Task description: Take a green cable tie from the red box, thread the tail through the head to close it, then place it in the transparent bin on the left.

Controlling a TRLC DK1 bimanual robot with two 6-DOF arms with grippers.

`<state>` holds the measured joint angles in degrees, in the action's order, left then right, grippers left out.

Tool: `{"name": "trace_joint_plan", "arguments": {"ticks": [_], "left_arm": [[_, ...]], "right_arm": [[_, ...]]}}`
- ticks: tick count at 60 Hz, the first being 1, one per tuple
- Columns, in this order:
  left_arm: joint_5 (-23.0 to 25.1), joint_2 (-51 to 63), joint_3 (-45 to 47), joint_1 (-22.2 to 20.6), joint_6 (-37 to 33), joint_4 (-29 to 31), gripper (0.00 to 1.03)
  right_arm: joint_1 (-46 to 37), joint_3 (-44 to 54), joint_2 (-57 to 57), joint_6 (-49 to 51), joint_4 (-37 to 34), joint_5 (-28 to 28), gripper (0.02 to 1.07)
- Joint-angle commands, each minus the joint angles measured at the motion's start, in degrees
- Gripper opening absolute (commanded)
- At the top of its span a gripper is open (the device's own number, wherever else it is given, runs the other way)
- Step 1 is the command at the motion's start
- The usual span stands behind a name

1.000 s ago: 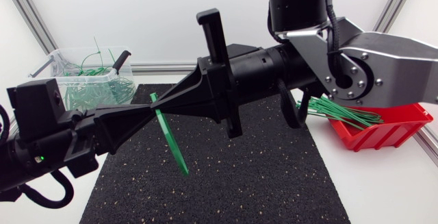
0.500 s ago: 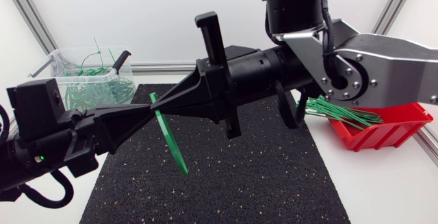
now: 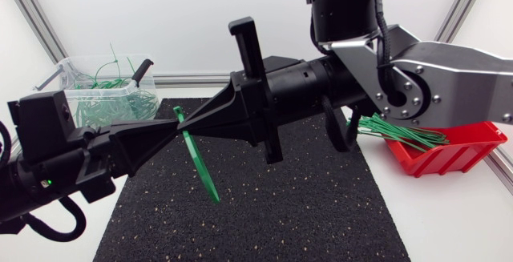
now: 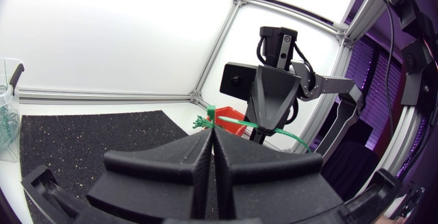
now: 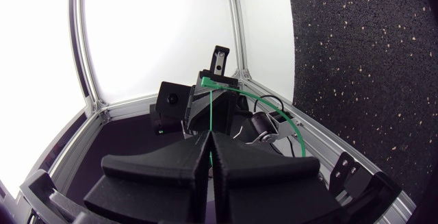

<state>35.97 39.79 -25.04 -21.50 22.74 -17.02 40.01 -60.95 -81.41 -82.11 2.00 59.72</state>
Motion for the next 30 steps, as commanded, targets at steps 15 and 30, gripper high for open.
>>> {"name": "trace_joint_plan", "arguments": {"ticks": [15, 30], "left_arm": [[0.33, -0.42, 0.96, -0.39, 0.90, -0.56, 0.03], [0.42, -0.24, 1.04, -0.65, 0.90, -0.56, 0.03]], "right_arm": [[-0.19, 1.27, -0.95, -1.65, 1.08, -0.31, 0.07], [-0.28, 1.27, -0.86, -1.65, 1.16, -0.40, 0.07]]}}
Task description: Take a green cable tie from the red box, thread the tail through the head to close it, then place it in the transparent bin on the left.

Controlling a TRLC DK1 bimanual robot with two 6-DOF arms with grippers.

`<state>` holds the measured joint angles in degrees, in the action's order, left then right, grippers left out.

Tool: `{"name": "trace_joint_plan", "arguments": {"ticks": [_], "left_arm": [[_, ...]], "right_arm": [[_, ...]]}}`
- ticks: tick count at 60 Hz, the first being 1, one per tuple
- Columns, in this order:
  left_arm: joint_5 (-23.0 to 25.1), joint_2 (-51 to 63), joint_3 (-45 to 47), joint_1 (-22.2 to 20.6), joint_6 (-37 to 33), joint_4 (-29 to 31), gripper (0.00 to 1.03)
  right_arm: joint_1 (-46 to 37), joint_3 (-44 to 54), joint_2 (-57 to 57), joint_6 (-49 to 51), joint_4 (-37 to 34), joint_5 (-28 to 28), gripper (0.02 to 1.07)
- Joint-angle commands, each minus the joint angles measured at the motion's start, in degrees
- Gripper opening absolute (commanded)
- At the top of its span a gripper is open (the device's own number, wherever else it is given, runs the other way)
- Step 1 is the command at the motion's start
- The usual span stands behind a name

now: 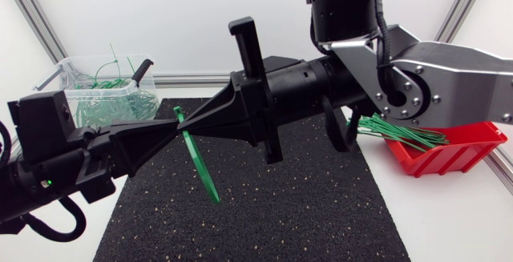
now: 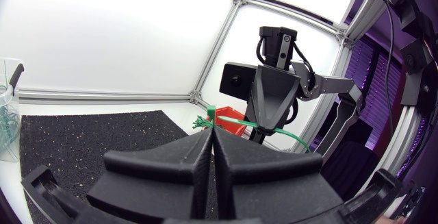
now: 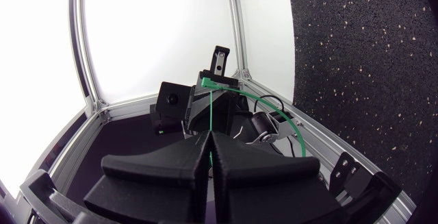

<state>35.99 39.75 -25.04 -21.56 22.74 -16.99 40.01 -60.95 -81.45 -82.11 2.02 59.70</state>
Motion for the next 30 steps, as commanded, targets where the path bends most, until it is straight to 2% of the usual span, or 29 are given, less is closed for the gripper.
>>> {"name": "trace_joint_plan", "arguments": {"ticks": [1, 30], "left_arm": [[0.40, -0.20, 0.96, -0.67, 0.90, -0.58, 0.03], [0.49, -0.46, 1.04, -1.29, 0.90, -0.32, 0.03]], "right_arm": [[-0.28, 1.27, -0.82, -1.65, 1.14, -0.38, 0.07], [-0.37, 1.36, -0.55, -1.65, 1.14, -0.64, 0.07]]}}
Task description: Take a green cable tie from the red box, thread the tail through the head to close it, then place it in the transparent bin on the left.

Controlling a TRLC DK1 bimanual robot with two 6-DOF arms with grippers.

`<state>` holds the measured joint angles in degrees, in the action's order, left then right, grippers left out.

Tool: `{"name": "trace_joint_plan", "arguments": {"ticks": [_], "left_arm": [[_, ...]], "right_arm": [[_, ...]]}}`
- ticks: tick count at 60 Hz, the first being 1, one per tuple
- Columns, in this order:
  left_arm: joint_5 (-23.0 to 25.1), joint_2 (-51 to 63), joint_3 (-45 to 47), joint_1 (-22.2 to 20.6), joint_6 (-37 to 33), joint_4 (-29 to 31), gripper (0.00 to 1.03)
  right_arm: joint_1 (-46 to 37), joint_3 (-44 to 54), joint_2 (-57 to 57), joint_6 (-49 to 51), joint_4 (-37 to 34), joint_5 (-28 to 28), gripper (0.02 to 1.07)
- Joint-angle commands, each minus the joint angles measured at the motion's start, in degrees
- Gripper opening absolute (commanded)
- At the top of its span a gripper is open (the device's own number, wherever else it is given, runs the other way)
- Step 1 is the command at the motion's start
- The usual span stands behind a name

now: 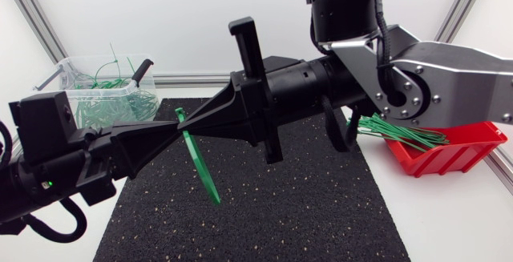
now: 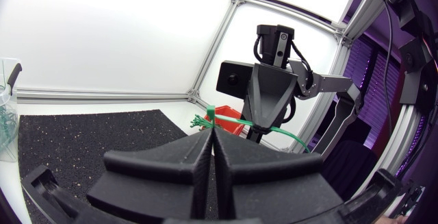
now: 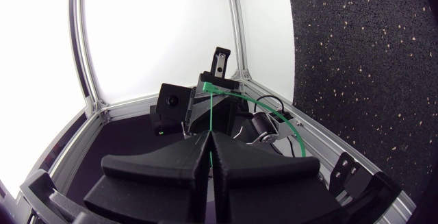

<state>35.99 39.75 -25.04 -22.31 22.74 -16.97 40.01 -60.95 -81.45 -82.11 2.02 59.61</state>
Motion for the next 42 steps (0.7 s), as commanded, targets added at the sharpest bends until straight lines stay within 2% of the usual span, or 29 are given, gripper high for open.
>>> {"name": "trace_joint_plan", "arguments": {"ticks": [1, 42], "left_arm": [[0.40, -0.46, 1.13, -0.63, 0.90, -0.34, 0.03], [0.31, 1.91, 1.31, 0.95, 0.55, -1.92, 0.03]], "right_arm": [[-0.46, 1.36, -0.55, -1.65, 1.14, -0.55, 0.07], [-0.81, 1.62, -0.11, -1.74, 1.49, -0.64, 0.07]]}}
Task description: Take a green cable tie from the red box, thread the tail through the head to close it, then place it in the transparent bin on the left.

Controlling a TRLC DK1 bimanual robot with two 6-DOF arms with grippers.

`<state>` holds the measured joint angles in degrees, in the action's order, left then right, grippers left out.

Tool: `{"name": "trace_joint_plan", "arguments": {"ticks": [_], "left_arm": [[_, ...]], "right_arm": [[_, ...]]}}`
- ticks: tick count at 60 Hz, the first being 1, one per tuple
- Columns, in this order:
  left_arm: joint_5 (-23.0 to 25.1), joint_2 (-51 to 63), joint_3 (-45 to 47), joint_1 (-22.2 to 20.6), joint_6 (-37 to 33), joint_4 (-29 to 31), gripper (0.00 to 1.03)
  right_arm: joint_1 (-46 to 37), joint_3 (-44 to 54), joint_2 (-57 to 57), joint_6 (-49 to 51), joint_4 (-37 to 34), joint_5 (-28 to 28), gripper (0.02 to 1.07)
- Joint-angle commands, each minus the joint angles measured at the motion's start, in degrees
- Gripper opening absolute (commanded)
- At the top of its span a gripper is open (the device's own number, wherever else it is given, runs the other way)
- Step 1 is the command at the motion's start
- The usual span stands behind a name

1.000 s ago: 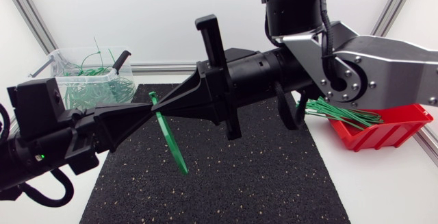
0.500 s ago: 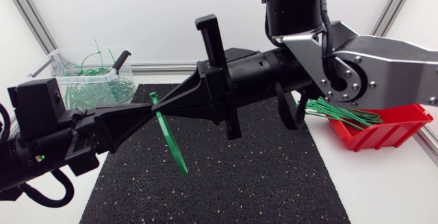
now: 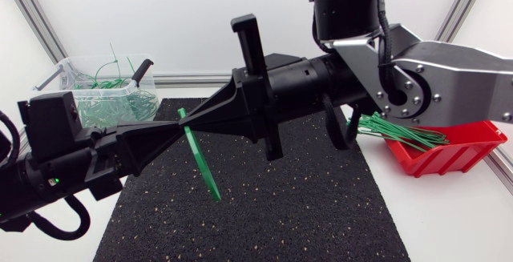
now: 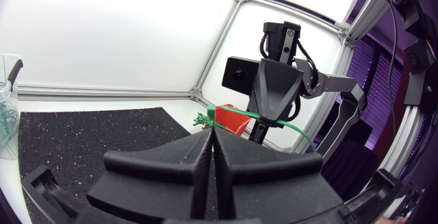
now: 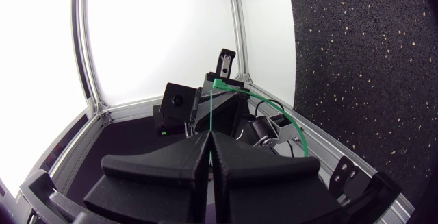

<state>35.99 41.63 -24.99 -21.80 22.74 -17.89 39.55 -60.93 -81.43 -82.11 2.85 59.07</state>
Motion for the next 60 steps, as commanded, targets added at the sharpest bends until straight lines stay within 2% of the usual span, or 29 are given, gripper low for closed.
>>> {"name": "trace_joint_plan", "arguments": {"ticks": [1, 60], "left_arm": [[0.40, -0.05, 1.26, 0.44, 0.55, -1.01, 0.03], [0.40, -0.32, 1.09, 1.15, 0.55, -0.92, 0.03]], "right_arm": [[-0.35, 1.60, -0.22, -1.74, 0.75, -0.09, 0.07], [0.44, 1.95, -0.57, -1.92, 1.28, -0.71, 0.07]]}}
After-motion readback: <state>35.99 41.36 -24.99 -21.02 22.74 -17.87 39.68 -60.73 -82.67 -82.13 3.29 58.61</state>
